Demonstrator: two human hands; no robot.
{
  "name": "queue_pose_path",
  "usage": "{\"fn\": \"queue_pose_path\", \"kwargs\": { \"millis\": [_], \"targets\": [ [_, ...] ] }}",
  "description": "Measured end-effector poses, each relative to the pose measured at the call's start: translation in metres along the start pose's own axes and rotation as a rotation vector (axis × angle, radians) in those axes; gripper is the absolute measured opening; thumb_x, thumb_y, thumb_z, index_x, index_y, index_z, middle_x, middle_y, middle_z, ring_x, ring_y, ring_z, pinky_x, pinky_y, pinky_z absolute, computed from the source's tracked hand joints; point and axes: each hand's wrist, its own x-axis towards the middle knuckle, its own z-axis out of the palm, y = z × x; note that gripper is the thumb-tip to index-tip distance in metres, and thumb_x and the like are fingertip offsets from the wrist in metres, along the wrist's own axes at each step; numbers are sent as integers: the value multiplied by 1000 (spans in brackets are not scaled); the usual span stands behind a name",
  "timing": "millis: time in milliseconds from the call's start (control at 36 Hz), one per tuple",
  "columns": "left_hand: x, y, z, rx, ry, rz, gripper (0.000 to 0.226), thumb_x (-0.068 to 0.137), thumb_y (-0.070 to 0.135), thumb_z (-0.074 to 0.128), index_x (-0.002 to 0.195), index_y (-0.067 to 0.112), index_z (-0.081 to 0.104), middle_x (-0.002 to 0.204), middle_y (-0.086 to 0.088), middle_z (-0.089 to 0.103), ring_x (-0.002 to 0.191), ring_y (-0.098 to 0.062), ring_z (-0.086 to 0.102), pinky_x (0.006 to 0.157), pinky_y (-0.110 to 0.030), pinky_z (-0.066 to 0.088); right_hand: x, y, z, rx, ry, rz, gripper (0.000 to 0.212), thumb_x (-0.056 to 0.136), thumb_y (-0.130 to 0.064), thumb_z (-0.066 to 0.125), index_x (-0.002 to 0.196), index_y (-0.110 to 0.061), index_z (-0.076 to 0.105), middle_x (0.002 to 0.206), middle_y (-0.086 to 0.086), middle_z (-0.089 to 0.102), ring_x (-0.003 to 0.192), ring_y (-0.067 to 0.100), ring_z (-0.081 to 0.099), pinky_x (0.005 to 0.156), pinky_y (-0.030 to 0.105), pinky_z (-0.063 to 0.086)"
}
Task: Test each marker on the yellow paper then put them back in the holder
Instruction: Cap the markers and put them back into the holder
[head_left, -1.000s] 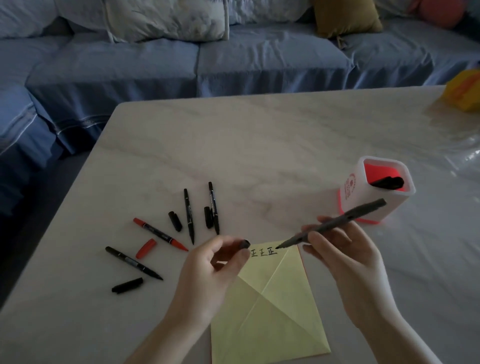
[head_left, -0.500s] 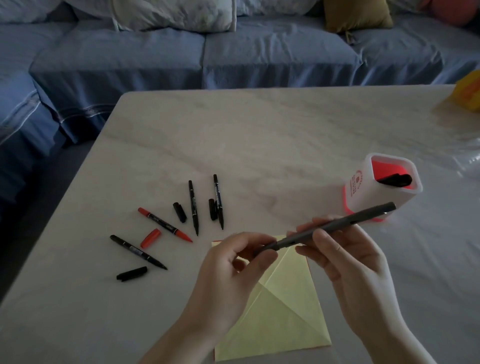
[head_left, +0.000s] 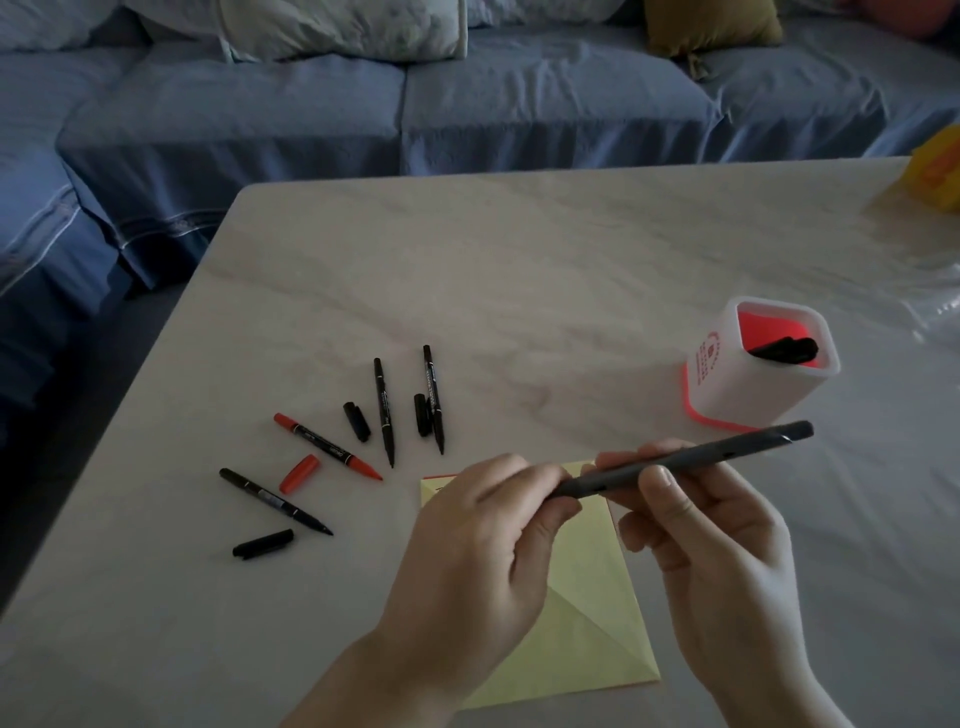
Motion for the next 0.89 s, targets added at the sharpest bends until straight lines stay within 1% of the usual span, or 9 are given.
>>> {"fn": "queue_pose_path", "kwargs": {
  "millis": [111,250,333,444,556,639,694,833,889],
  "targets": [
    [3,7,2,-182,-69,-118,17,88,33,48,84,22,61,64,5,49,55,-5,43,49,-13,28,3,-2,-3,-34,-5,-4,37,57,-42,76,76,-11,69,76,14,73,68,23,70,47,20,47],
    [9,-5,20,-495,-392,-481,24,86,36,49,66,24,55,53,11,42,52,-7,36,56,-26,32,13,2,-19,-250,-13,78,11,77,0,58,84,7,62,71,12,73,62,17,70,49,20,51],
    [17,-8,36,-445,-508,-478,29,92,38,43,66,26,49,59,9,43,54,-10,38,59,-30,34,18,1,-30,-351,-48,166,9,84,6,54,87,4,62,75,9,75,64,16,70,54,21,55],
    [35,-7,49,-387,-462,-369,22,95,26,45,74,28,52,61,8,46,54,-7,41,57,-28,34,27,-11,-46,-331,34,136,17,83,-2,57,99,-9,56,84,7,75,73,19,71,58,22,56],
    [47,-10,58,-381,-426,-355,17,95,26,45,82,24,56,63,10,50,58,-4,46,59,-22,38,37,-28,-59,-269,141,-17,45,66,-47,69,96,-17,56,75,-2,71,68,13,69,54,20,53],
    [52,-11,62,-388,-419,-328,19,94,21,45,79,26,56,63,9,51,59,-4,48,59,-19,39,47,-40,-69,-347,165,-116,7,86,-10,55,84,-13,61,64,-4,68,58,8,63,54,19,52],
    [57,-10,65,-379,-399,-328,20,94,20,45,78,26,56,64,8,54,60,-6,49,61,-22,39,52,-46,-69,-444,161,-171,22,86,3,53,81,-16,63,62,-5,70,55,9,63,56,17,53],
    [70,-11,67,-316,-318,-360,12,93,22,49,95,30,58,82,12,58,82,-9,60,68,-13,43,63,-76,-76,-661,283,-608,16,84,-20,57,90,-34,60,73,-3,69,66,4,66,66,13,50],
    [71,-16,63,-254,-332,-370,12,92,22,50,95,30,58,82,13,58,80,-7,59,64,-8,40,70,-87,-85,-752,358,-717,18,86,-20,54,94,-36,57,85,10,65,72,7,66,70,15,50]
  ]
}}
